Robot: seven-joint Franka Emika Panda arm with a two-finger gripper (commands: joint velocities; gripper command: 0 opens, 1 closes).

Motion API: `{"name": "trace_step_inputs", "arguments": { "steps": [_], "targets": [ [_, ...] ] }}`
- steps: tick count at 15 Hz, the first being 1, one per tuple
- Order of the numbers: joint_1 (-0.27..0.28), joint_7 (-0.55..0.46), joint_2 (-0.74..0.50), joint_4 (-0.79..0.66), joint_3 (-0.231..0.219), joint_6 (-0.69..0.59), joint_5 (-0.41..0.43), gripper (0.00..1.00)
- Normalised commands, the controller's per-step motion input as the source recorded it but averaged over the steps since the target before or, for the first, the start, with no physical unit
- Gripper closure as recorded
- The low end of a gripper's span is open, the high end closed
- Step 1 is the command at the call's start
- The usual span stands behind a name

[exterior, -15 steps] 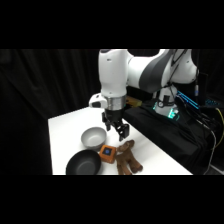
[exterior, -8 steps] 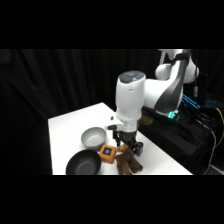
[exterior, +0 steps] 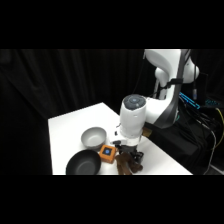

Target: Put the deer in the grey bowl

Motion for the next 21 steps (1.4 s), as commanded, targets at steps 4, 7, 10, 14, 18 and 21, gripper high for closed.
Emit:
{"name": "trace_step_inputs", "arguments": {
  "steps": [4, 7, 10, 14, 18, 21],
  "targets": [
    [0.123, 0.13, 0.14, 0.05, -0.155, 0.19, -0.169, 0.0],
    [0.084, 0.09, 0.16, 0.07, -0.105, 0.17, -0.095, 0.0],
    [0.092, 0.08, 0.1, 0.06, -0.112, 0.14, -0.09, 0.27],
    [0.092, 0.09, 0.05, 0.03, -0.136, 0.12, -0.115, 0.55],
    [0.07, 0.08, -0.05, -0.01, -0.124, 0.0, -0.122, 0.88],
    [0.049, 0.06, -0.2, -0.03, -0.07, -0.23, -0.093, 0.98]
  ]
}}
